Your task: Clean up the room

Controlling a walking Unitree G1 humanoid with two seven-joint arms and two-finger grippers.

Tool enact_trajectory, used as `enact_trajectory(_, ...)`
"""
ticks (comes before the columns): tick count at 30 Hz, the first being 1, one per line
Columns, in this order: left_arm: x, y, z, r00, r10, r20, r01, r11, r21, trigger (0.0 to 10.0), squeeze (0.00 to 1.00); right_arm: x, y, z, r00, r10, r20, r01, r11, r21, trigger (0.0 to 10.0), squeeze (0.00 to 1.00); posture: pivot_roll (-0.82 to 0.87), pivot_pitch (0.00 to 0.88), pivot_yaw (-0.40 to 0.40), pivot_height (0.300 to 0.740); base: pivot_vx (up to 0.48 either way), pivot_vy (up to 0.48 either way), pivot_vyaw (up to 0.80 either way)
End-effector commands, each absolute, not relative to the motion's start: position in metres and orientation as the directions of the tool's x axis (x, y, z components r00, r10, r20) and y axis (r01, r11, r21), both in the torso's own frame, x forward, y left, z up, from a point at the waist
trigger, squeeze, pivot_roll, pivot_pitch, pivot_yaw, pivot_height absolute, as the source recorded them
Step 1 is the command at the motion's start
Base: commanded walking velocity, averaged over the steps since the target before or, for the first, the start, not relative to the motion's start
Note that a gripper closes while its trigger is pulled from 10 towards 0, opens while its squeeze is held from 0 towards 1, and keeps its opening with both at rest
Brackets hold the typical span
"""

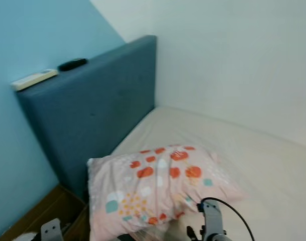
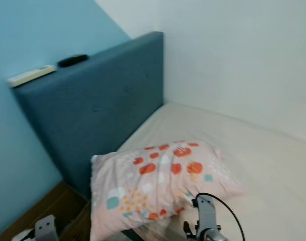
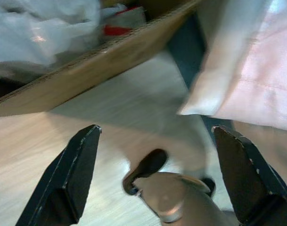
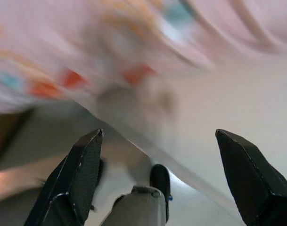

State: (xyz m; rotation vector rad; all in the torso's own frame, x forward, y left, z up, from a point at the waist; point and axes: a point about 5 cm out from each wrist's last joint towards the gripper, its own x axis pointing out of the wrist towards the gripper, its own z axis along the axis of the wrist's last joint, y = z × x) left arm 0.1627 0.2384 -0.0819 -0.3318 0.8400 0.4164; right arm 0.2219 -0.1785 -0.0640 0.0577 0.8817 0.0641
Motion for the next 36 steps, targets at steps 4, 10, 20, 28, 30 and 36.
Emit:
enact_trajectory(4, 0.169, 0.226, -0.082, 0.617, 0.156, -0.771, -0.459, 0.868, -0.192, 10.0, 0.00, 0.222, -0.183, -0.064, 0.636, 0.066, -0.768, -0.022, 0.997, 0.068, 10.0, 0.00, -0.04, 0.001, -0.053, 0.740, 0.000, 0.000, 0.69)
enact_trajectory(10, 0.169, 0.222, -0.083, 0.621, 0.124, -0.774, -0.449, 0.866, -0.221, 10.0, 0.00, 0.223, -0.183, -0.063, 0.644, 0.062, -0.763, -0.005, 0.997, 0.078, 10.0, 0.00, -0.04, 0.000, -0.042, 0.740, 0.000, 0.000, 0.69)
enact_trajectory(20, 0.171, 0.218, -0.083, 0.635, 0.086, -0.768, -0.419, 0.873, -0.248, 10.0, 0.00, 0.237, -0.186, -0.053, 0.698, 0.021, -0.716, 0.060, 0.994, 0.087, 10.0, 0.00, -0.04, 0.000, -0.036, 0.740, 0.000, -0.027, 0.52)
enact_trajectory(28, 0.171, 0.218, -0.084, 0.620, 0.092, -0.780, -0.429, 0.871, -0.238, 10.0, 0.00, 0.250, -0.181, -0.045, 0.734, 0.030, -0.678, 0.061, 0.992, 0.110, 10.0, 0.00, -0.04, 0.000, -0.037, 0.740, 0.000, -0.281, 0.00)
enact_trajectory(30, 0.171, 0.218, -0.083, 0.622, 0.088, -0.778, -0.424, 0.873, -0.240, 10.0, 0.00, 0.250, -0.181, -0.044, 0.735, 0.034, -0.677, 0.051, 0.993, 0.106, 10.0, 0.00, -0.04, 0.001, -0.037, 0.740, 0.000, 0.000, 0.00)
enact_trajectory(36, 0.169, 0.219, -0.084, 0.615, 0.089, -0.784, -0.423, 0.876, -0.232, 10.0, 0.00, 0.249, -0.181, -0.045, 0.733, 0.036, -0.680, 0.044, 0.994, 0.099, 10.0, 0.00, -0.04, 0.000, -0.037, 0.740, 0.000, 0.000, 0.00)
